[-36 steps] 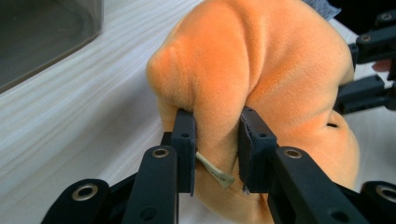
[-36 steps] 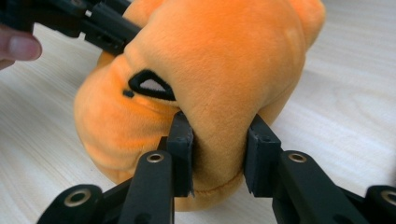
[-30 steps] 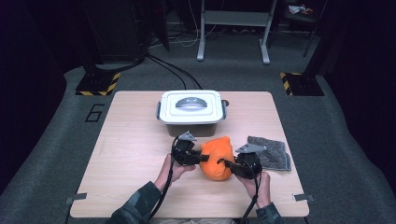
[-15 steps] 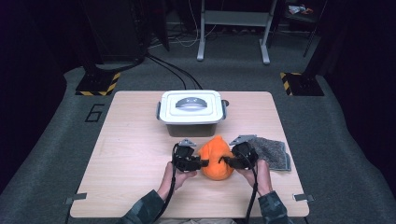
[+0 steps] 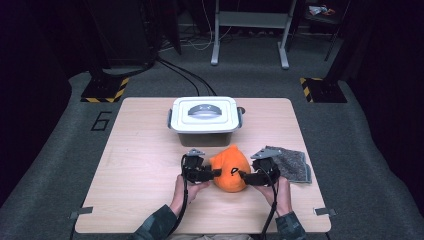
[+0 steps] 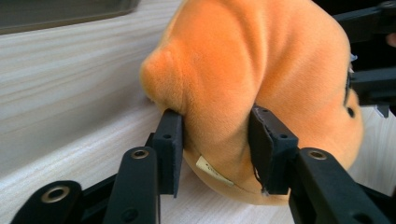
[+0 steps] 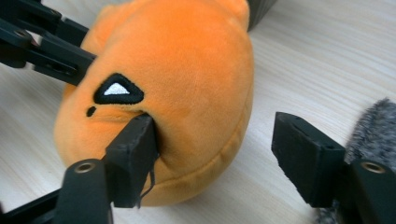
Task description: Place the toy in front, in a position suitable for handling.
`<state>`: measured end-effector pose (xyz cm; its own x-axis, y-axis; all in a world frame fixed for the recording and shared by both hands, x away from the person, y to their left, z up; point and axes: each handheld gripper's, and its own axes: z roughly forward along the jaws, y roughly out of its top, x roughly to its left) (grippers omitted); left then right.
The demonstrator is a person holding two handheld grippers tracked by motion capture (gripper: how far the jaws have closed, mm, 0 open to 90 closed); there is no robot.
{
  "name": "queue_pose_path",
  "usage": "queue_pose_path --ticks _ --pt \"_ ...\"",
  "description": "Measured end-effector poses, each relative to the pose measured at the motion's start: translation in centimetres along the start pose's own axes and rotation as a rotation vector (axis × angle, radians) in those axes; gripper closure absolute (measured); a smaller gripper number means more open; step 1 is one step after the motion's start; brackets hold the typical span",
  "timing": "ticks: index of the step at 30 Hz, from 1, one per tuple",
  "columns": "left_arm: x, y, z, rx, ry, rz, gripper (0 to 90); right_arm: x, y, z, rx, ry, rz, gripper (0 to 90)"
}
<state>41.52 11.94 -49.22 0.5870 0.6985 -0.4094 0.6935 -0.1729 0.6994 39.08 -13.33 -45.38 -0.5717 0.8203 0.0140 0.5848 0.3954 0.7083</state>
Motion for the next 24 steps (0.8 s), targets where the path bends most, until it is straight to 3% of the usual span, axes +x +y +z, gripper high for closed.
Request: queue_pose_path --ticks 3,5,7,9,12,15,16,18,19,20,22,24 --pt "-0.1 0.0 0.0 0.001 0.004 0.007 56.1 0.5 -0.4 -1.0 -0.036 -0.035 0.036 20.9" --pt "-0.3 0.0 -0.1 0.0 0.014 0.013 55.5 1.2 -0.7 -1.6 -0.072 -0.035 0.068 18.4" --pt "-0.3 0.0 -0.1 0.004 0.013 0.015 54.4 2.1 -1.0 -1.7 -0.075 -0.024 0.068 15.6" --pt "-0.2 0.1 0.0 0.005 0.013 0.019 53.5 3.0 -1.3 -1.3 -0.065 -0.016 0.068 16.1" --pt "-0.1 0.4 -0.2 0.014 0.0 0.035 48.6 3.3 -1.8 0.0 -0.026 -0.015 0.057 24.5" --pt "0.4 1.1 -0.8 0.016 -0.01 0.065 38.4 2.9 -2.1 0.4 -0.033 -0.007 0.069 28.7" --pt "0.6 1.4 -1.1 0.016 0.001 0.099 34.4 2.8 -2.2 0.4 -0.034 -0.007 0.065 28.9" --pt "0.8 2.1 -1.7 0.003 0.011 0.139 31.4 2.7 -2.2 0.4 -0.031 -0.005 0.058 28.9" --pt "0.9 2.4 -1.9 -0.003 -0.005 0.158 29.5 2.6 -2.2 0.4 -0.031 -0.001 0.053 29.0" --pt "1.0 2.8 -1.9 -0.007 0.013 0.171 29.4 2.6 -2.2 0.5 -0.031 0.001 0.043 29.0" --pt "1.1 3.6 -1.9 -0.007 -0.012 0.199 28.3 2.6 -2.2 0.5 -0.029 0.004 0.05 29.1" --pt "1.1 4.2 -1.5 0.008 -0.008 0.229 27.6 2.5 -2.1 0.6 -0.023 0.006 0.038 29.3"
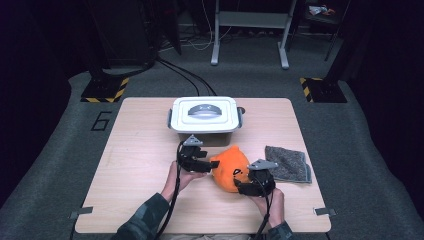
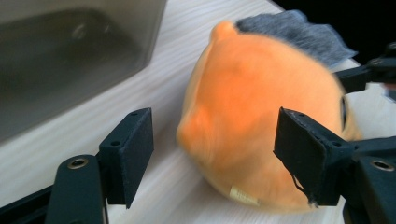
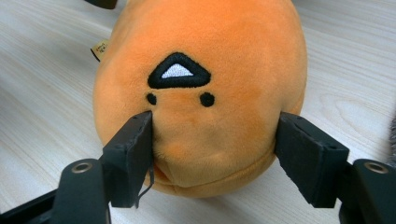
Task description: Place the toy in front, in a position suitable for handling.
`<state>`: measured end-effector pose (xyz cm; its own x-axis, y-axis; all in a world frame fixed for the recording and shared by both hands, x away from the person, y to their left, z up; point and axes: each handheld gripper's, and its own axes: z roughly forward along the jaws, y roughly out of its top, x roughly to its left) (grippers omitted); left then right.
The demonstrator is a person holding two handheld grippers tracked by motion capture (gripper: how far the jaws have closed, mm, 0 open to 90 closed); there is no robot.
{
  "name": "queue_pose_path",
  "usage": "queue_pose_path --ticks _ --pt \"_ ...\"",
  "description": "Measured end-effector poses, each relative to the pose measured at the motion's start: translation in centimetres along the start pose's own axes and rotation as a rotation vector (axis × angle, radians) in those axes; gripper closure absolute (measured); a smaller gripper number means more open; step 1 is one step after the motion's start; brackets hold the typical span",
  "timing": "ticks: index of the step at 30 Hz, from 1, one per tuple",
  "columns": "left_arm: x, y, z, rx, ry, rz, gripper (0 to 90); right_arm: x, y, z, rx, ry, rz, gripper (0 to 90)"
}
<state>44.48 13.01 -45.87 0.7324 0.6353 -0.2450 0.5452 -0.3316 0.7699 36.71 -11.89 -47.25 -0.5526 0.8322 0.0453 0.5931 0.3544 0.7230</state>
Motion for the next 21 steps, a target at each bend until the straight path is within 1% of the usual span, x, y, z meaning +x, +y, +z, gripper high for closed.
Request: queue_pose_path --ticks 1,2,3,4,5,6,7,8,9,10,11,12,13,14,15,16,18,21 --pt "0.1 0.2 0.2 0.006 -0.029 0.016 28.0 0.0 0.0 0.0 -0.001 0.002 -0.003 29.8" --pt "0.1 0.4 0.5 0.025 -0.037 0.023 28.9 0.0 0.0 0.0 0.004 0.003 -0.002 30.2" --pt "0.1 0.4 0.9 0.026 -0.051 0.029 28.8 0.0 0.0 0.1 0.003 0.001 -0.006 30.9" --pt "0.1 0.4 1.2 0.051 -0.079 0.044 31.4 -0.1 -0.1 0.1 0.002 0.005 -0.013 32.0" --pt "0.0 0.4 1.5 0.07 -0.086 0.048 34.6 -0.2 -0.1 0.1 0.001 0.003 -0.02 33.1" --pt "0.0 0.2 1.9 0.08 -0.094 0.057 37.1 0.0 -0.2 0.2 0.013 0.0 0.007 34.8" --pt "-0.1 0.1 2.1 0.089 -0.097 0.071 41.5 -0.3 -0.3 0.2 0.008 0.008 -0.024 36.9" --pt "-0.2 0.1 2.3 0.094 -0.094 0.071 44.2 -0.3 -0.4 0.3 0.007 0.009 -0.019 39.6" --pt "-0.2 0.0 2.4 0.098 -0.097 0.083 48.0 -0.4 -0.4 0.4 0.002 0.01 -0.02 43.1" --pt "-0.3 -0.1 2.5 0.105 -0.099 0.086 51.7 -0.4 -0.6 0.4 0.0 0.015 -0.015 47.1" --pt "-0.3 -0.2 2.5 0.106 -0.097 0.084 54.7 -0.5 -0.7 0.6 -0.004 0.018 -0.027 51.2" --pt "-0.3 -0.2 2.5 0.102 -0.102 0.089 58.6 -0.5 -0.8 0.6 -0.01 0.025 -0.025 54.9" --pt "-0.3 -0.3 2.5 0.106 -0.097 0.092 61.7 -0.5 -0.9 0.7 -0.021 0.016 -0.028 58.0" --pt "-0.4 -0.4 2.5 0.104 -0.096 0.085 64.5 -0.4 -0.9 0.7 -0.026 0.016 -0.034 60.7" --pt "-0.4 -0.4 2.4 0.098 -0.096 0.091 67.6 -0.4 -0.9 0.7 -0.033 0.017 -0.033 62.8" --pt "-0.5 -0.4 2.3 0.099 -0.09 0.094 69.9 -0.5 -0.9 0.6 -0.038 0.015 -0.029 64.7" --pt "-0.7 -0.4 2.0 0.093 -0.087 0.088 72.6 -0.5 -0.8 0.4 -0.059 0.013 -0.029 67.4" --pt "-1.1 -0.2 1.2 0.076 -0.081 0.07 73.7 -0.6 -0.2 -0.2 -0.083 0.003 -0.043 68.9"
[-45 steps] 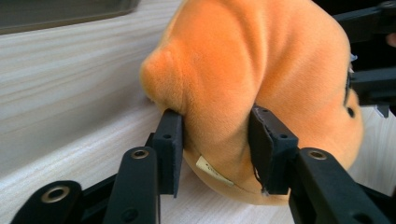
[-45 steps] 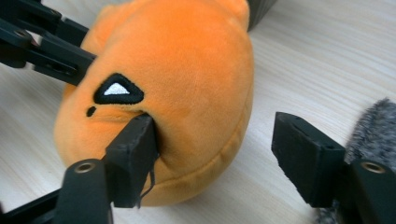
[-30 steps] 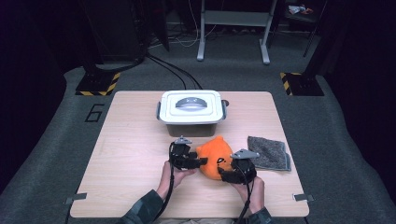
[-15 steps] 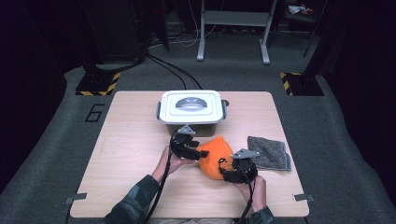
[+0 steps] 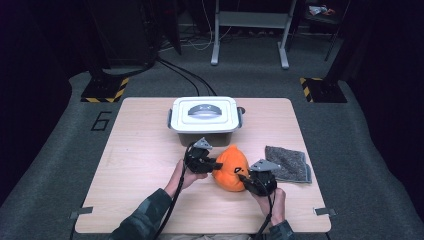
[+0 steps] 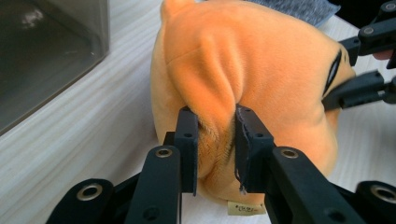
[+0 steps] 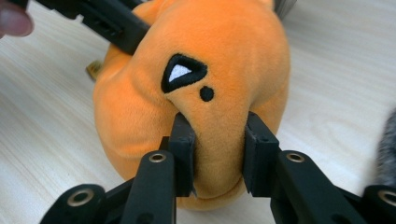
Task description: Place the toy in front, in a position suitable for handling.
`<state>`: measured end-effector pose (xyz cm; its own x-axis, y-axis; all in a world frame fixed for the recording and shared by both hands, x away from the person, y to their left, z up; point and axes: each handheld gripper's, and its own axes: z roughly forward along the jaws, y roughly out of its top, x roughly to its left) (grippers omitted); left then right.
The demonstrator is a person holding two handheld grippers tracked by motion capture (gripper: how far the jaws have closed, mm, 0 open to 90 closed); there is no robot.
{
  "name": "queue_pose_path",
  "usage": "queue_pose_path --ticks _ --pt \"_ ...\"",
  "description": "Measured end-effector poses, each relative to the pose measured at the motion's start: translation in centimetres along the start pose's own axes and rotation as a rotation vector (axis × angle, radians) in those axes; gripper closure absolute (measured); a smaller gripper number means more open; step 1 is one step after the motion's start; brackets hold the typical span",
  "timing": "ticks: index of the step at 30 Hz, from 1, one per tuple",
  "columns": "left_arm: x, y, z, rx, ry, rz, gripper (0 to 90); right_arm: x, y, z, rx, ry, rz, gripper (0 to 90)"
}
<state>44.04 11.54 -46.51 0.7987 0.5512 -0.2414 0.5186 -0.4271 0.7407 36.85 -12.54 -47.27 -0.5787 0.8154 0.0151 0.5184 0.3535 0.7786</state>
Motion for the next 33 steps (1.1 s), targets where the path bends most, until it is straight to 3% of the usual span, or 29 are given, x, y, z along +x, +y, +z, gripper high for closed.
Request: queue_pose_path --ticks 7,10,13,17,20,23,25,28,33 --pt "-1.5 0.2 -1.4 -0.064 0.024 -0.041 73.5 -1.1 2.7 -1.5 0.014 0.018 -0.093 68.5" --pt "-1.9 0.2 -1.6 -0.073 0.027 -0.056 73.4 -1.4 3.7 -1.8 0.03 0.019 -0.14 68.2" --pt "-2.1 0.1 -1.6 -0.073 0.035 -0.063 73.5 -1.9 4.3 -1.7 0.048 0.034 -0.156 68.0" --pt "-2.3 -0.3 -1.2 -0.062 0.043 -0.084 73.6 -2.5 4.6 -0.9 0.066 0.049 -0.164 67.8" --pt "-2.2 -1.0 -0.4 -0.035 0.048 -0.09 73.6 -2.6 4.4 0.0 0.089 0.05 -0.138 67.3" --pt "-2.1 -1.8 0.6 -0.02 0.044 -0.124 73.8 -3.0 3.8 1.3 0.122 0.049 -0.131 66.1" --pt "-2.1 -2.0 0.7 -0.027 0.038 -0.137 73.9 -3.3 3.3 1.9 0.106 0.046 -0.101 65.6" --pt "-2.4 -1.9 0.8 -0.021 0.047 -0.12 73.9 -3.8 2.8 2.3 0.11 0.054 -0.084 64.8" --pt "-2.4 -2.1 0.9 -0.035 0.049 -0.138 73.8 -4.0 2.5 2.5 0.1 0.058 -0.065 62.4"
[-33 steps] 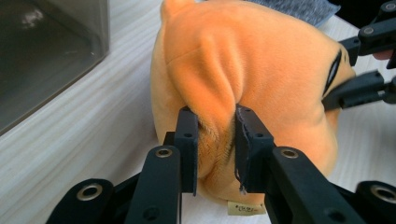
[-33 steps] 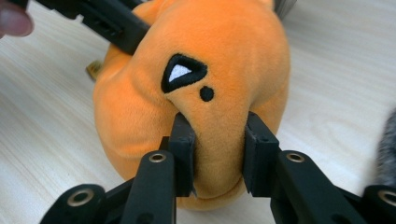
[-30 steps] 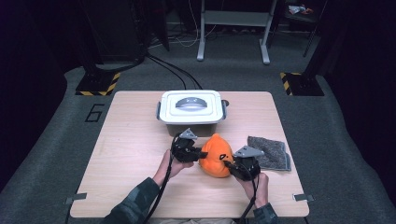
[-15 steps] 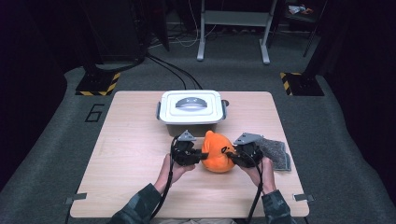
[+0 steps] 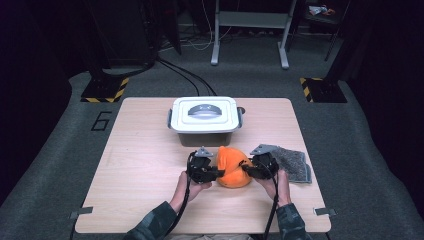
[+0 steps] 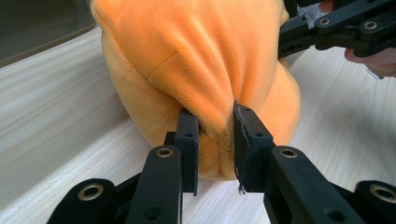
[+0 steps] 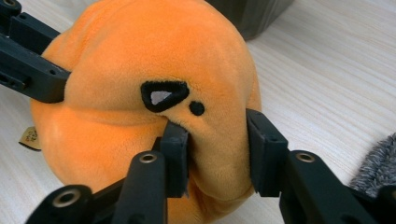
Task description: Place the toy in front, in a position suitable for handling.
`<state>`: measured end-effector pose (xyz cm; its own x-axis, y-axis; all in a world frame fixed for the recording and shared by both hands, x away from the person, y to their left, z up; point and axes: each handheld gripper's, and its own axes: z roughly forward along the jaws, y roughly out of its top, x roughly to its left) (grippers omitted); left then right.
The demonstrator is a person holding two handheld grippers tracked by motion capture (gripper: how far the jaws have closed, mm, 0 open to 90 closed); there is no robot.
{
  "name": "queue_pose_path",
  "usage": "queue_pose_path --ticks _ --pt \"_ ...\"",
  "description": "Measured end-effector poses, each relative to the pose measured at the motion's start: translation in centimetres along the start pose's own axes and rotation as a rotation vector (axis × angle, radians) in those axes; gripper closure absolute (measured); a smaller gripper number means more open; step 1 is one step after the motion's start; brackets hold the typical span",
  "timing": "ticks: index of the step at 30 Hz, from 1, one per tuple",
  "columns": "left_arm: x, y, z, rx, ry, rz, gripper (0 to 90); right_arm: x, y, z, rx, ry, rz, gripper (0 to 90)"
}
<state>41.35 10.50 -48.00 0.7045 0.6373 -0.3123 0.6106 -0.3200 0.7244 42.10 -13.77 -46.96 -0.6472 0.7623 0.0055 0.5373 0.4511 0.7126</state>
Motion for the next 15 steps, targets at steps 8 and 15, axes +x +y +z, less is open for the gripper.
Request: queue_pose_path --ticks 8,15 --pt "0.3 -0.1 -0.3 -0.064 0.059 -0.072 67.9 -0.3 -0.4 -1.7 -0.056 -0.019 0.037 33.0" --pt "0.2 0.2 -0.4 -0.061 0.08 -0.051 59.9 0.5 -1.4 -3.6 -0.091 -0.081 0.085 27.9"
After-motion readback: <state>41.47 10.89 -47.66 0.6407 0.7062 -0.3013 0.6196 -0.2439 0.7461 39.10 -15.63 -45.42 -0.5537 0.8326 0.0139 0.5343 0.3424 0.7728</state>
